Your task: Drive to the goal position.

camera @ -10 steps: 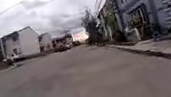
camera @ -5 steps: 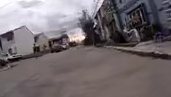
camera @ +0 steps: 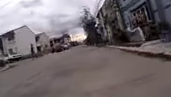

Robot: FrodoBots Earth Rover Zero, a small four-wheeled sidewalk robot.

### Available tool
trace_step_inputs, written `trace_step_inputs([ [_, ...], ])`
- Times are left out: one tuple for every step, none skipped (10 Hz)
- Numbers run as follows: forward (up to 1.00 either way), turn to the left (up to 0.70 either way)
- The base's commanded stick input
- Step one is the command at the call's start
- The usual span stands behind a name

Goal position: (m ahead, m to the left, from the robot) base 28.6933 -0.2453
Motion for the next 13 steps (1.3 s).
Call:
trace_step_inputs([
  [0.70, 0.00],
  [0.70, 0.00],
  [0.70, 0.02],
  [0.70, -0.18],
  [0.70, -0.35],
  [0.70, -0.34],
  [0.70, 0.11],
  [0.70, 0.07],
  [0.70, 0.12],
  [0.70, 0.12],
  [0.70, 0.11],
  [0.70, 0.12],
  [0.70, 0.12],
])
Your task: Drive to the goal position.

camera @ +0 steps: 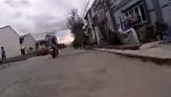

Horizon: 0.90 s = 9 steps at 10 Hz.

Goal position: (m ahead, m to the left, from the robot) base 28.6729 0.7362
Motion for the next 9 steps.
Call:
trace_step_inputs([
  [0.70, 0.11],
  [0.70, 0.11],
  [0.70, 0.12],
  [0.70, 0.12],
  [0.70, 0.11],
  [0.70, 0.11],
  [0.70, 0.11],
  [0.70, 0.12],
  [0.70, 0.12],
])
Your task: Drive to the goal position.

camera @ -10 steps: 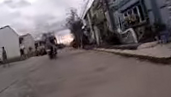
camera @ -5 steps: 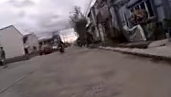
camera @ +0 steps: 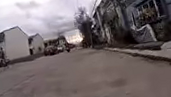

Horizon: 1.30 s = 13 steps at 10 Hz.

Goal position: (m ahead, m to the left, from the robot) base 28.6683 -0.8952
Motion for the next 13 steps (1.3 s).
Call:
trace_step_inputs([
  [0.70, 0.11],
  [0.70, 0.11],
  [0.70, 0.11],
  [0.70, 0.11],
  [0.70, -0.35],
  [0.70, -0.34],
  [0.70, -0.30],
  [0.70, -0.32],
  [0.70, 0.01],
  [0.70, 0.00],
  [0.70, 0.00],
  [0.70, 0.00],
  [0.70, 0.00],
])
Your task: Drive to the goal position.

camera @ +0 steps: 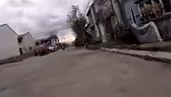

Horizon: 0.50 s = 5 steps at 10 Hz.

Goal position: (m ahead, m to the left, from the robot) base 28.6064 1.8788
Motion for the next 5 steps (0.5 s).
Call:
trace_step_inputs([
  [0.70, -0.19],
  [0.70, -0.35],
  [0.70, 0.00],
  [0.70, 0.02],
  [0.70, 0.00],
])
